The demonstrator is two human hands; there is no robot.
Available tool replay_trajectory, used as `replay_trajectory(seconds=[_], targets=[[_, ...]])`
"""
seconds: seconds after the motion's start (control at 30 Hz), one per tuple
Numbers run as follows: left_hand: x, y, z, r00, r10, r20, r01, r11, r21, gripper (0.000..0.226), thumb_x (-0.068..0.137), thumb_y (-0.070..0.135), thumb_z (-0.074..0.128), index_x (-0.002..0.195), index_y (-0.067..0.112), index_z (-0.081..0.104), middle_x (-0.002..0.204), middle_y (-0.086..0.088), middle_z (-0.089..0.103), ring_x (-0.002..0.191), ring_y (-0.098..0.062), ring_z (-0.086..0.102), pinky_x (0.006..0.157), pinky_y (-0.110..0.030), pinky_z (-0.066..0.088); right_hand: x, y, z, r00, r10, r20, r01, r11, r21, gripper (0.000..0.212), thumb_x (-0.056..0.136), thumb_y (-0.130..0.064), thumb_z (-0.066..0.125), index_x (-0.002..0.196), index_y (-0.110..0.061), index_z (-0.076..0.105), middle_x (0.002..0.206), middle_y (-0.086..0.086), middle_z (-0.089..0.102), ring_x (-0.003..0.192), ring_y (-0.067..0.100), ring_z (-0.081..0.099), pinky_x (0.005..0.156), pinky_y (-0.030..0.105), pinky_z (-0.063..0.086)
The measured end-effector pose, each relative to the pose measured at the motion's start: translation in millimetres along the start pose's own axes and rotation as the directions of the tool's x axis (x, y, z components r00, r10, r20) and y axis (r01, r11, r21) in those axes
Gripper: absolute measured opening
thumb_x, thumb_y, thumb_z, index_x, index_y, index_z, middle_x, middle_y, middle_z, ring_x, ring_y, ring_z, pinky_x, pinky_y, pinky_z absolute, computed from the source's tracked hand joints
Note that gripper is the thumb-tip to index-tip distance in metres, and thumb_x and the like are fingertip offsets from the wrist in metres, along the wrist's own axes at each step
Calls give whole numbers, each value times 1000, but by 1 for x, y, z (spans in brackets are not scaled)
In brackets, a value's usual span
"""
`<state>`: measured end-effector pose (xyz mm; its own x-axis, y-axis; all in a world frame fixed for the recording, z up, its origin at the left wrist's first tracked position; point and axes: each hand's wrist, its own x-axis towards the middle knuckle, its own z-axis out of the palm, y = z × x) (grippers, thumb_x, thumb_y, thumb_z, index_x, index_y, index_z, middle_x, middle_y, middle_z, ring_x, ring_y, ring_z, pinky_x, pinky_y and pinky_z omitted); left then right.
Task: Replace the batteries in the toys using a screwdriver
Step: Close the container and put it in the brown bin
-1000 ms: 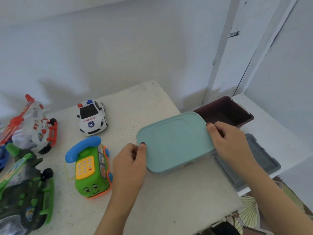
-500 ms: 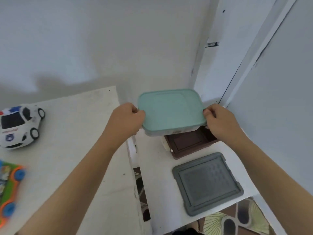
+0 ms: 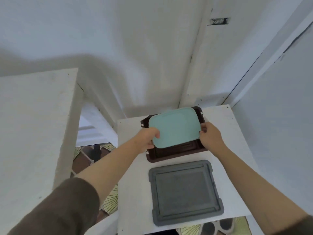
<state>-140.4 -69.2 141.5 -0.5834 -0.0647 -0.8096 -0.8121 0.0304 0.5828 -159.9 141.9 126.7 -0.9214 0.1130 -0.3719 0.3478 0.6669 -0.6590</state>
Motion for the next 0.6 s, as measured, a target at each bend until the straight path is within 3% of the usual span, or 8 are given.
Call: replay_trajectory(seconds=[0.13,0.37,0.47,0.53,0.6], targets=[[47,-19,19,997,-69,-41,65,993,-101,40,84,-1,49,124,7,47,125,-11,55,121,-30,50,99,-35,42,33,33,23,988,84,128,-77,995,-60,30,90,4,45,118,0,53,117,16,59,95,20,50,79,26,39],[111,-43,33,979,-176,-104,155,971,-183,52,84,-6,44,135,1,44,135,-14,50,127,-33,46,113,-42,36,79,67,52,947,173,269,-103,961,-255,22,90,1,46,111,2,51,114,18,58,89,22,47,72,26,36],[131,-49,39,973,-208,-96,189,966,-178,61,77,-2,51,137,0,43,139,-16,48,127,-35,45,111,-44,38,93,74,61,935,206,288,-110,942,-316,25,91,2,45,115,4,49,120,21,56,100,30,53,73,27,36],[142,-51,41,973,-211,-92,192,964,-184,82,63,5,57,142,2,36,141,-17,45,127,-36,44,109,-46,39,100,76,67,932,227,283,-120,929,-351,28,92,2,44,120,6,47,124,23,54,112,34,53,76,28,38],[148,-50,42,973,-198,-118,180,973,-147,80,70,4,59,145,3,30,141,-17,43,128,-35,42,109,-45,38,105,75,71,929,240,282,-120,916,-383,31,92,2,45,123,7,46,126,23,53,115,35,53,80,31,41]])
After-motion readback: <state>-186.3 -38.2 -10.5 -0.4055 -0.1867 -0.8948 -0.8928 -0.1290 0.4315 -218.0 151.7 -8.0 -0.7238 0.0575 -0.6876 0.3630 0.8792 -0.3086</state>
